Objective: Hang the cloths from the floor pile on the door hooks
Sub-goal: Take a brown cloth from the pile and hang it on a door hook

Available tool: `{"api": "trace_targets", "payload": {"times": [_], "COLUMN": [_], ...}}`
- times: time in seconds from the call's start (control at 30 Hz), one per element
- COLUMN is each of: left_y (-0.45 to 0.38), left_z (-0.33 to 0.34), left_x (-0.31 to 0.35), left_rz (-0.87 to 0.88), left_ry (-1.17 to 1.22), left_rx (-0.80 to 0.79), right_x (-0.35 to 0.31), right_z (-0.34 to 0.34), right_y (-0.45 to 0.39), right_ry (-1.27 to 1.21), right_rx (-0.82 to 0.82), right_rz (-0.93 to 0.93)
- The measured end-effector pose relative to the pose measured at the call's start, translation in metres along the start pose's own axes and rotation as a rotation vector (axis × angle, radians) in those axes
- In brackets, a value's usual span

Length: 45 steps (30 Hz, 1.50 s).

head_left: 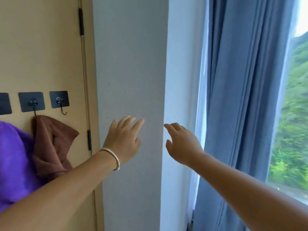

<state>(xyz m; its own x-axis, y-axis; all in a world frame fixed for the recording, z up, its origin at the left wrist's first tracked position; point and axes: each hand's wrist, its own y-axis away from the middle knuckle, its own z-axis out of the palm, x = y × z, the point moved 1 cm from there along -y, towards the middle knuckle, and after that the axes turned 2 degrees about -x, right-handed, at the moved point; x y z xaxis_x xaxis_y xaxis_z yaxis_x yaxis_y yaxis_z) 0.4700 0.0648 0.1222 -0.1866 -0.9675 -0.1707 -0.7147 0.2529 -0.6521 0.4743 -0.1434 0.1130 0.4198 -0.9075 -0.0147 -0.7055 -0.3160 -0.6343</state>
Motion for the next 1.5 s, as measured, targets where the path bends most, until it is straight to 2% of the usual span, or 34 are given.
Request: {"api": "trace_targets", "payload": {"times": [0.27, 0.43, 0.77, 1.0, 1.13, 1.2, 1.33, 1.5], "left_y": [-0.035, -0.047, 0.015, 0.115, 0.184, 0.213, 0.257, 0.278], "left_z": [-0.007, -0.032, -0.108, -0.168, -0.214, -0.230, -0.246, -0.258], "left_x": [0.173, 0.303, 0.584, 0.748, 0.815, 0.842, 0.895, 0.964], "left_rz": [0.242, 0.374, 0.711, 0.987, 1.141, 1.205, 1.375, 1.532], "left_ry": [0.221, 0.336, 0.574, 0.722, 0.941, 1.013, 0.975, 0.952], "left_rx": [0.040, 0.056, -0.036, -0.176, -0.162, -0.157, -0.176, -0.237], "right_x": [0.123, 0.194, 0.289, 0.288, 0.256, 0.241, 0.229, 0.238], "right_z": [-0.099, -0.169, -0.303, -0.384, -0.421, -0.433, -0.452, -0.471], "right_y": [0.115, 0.207, 0.442, 0.614, 0.705, 0.740, 0.791, 0.834], "right_ry": [0.178, 0.291, 0.415, 0.562, 0.648, 0.700, 0.740, 0.686], "right_rx": [-0.005, 0.007, -0.052, -0.023, 0.075, 0.068, 0.031, 0.116], "right_rz": [0.333, 0.523, 0.913, 1.253, 1.459, 1.549, 1.718, 1.887]}}
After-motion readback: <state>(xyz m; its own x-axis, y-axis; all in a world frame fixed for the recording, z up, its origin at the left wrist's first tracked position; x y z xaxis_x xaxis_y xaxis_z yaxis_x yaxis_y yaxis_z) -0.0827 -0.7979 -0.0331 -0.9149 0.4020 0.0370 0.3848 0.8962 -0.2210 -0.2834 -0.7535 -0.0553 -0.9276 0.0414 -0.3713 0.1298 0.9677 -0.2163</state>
